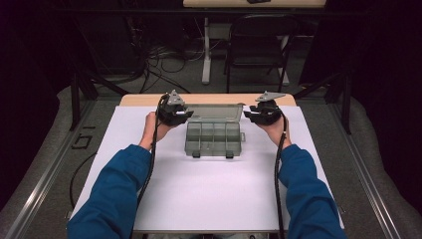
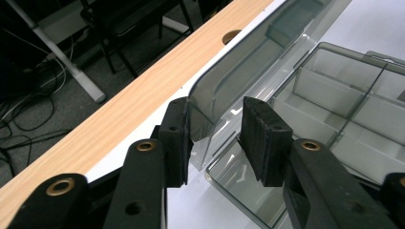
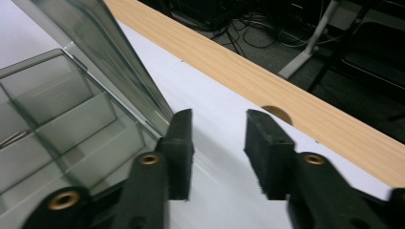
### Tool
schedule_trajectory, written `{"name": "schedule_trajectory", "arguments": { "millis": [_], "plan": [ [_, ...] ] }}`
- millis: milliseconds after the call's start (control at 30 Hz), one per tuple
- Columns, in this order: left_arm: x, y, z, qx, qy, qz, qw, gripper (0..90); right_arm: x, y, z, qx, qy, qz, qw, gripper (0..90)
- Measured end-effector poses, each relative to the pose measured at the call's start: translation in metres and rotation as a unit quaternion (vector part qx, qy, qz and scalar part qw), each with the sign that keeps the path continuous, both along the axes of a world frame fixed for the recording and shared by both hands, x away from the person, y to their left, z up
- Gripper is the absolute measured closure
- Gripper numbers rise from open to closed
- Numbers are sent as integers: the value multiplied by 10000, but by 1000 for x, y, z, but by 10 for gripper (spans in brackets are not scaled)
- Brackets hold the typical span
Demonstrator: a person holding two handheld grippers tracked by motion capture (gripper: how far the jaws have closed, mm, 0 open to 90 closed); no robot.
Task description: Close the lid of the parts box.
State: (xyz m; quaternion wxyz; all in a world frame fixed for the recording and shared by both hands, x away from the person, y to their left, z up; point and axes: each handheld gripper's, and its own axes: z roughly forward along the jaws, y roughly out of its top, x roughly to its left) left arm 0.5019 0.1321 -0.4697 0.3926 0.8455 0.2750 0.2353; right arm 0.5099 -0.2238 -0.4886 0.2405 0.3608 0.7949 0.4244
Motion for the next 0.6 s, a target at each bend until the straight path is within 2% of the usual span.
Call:
{"name": "schedule_trajectory", "arguments": {
  "millis": [133,233,400,600],
  "plan": [
    [0,1,0,0,-12,-22,10000,663,-15,-5,15,30,-116,223,9997,469],
    [0,1,0,-3,-15,-24,10000,675,-24,4,25,-19,-196,432,9989,461],
    [-1,1,0,-10,8,-33,10000,682,-30,22,35,-55,-315,628,9975,483],
    [-6,2,-4,-45,-57,-86,9999,681,-33,29,34,-42,-314,716,9969,553]
  ]
}}
